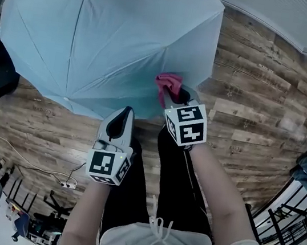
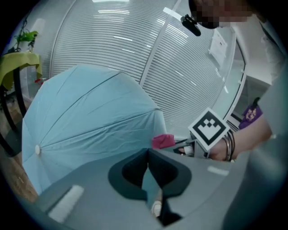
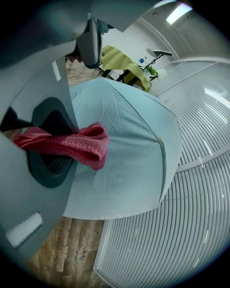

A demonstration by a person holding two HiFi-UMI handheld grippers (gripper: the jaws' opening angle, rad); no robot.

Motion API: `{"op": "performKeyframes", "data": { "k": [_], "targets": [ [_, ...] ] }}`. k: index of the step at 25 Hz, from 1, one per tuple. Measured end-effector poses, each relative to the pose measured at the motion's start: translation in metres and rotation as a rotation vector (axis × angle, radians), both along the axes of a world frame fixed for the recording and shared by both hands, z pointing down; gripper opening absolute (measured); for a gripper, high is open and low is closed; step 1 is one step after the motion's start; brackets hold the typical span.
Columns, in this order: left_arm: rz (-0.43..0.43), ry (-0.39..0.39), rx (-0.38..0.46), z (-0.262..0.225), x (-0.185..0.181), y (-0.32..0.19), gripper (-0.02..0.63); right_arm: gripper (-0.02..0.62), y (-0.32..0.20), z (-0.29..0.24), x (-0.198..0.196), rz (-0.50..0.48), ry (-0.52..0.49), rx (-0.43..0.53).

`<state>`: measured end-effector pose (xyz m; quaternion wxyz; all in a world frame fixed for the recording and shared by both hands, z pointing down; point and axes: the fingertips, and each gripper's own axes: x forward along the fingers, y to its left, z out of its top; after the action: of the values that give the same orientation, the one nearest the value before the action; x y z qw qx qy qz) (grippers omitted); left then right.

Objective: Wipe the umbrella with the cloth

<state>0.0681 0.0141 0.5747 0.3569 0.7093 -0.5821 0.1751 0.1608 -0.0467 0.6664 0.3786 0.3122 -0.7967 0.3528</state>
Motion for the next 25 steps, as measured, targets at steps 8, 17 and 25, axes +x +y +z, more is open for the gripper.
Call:
{"op": "performKeyframes", "data": {
  "k": [8,17,25],
  "targets": [
    [0.025,0.008,-0.003,0.01,0.052,-0.028,0.006,0.061,-0.023,0.017,0.053,0.04,0.006,-0.008],
    [0.039,-0.004,-0.034,0.038,0.086,-0.054,0.006,0.06,-0.062,0.052,0.093,0.046,0.029,-0.018],
    [0.035,-0.013,-0.062,0.053,0.107,-0.083,0.006,0.06,-0.095,0.091,0.13,0.046,0.087,-0.046]
  ]
}}
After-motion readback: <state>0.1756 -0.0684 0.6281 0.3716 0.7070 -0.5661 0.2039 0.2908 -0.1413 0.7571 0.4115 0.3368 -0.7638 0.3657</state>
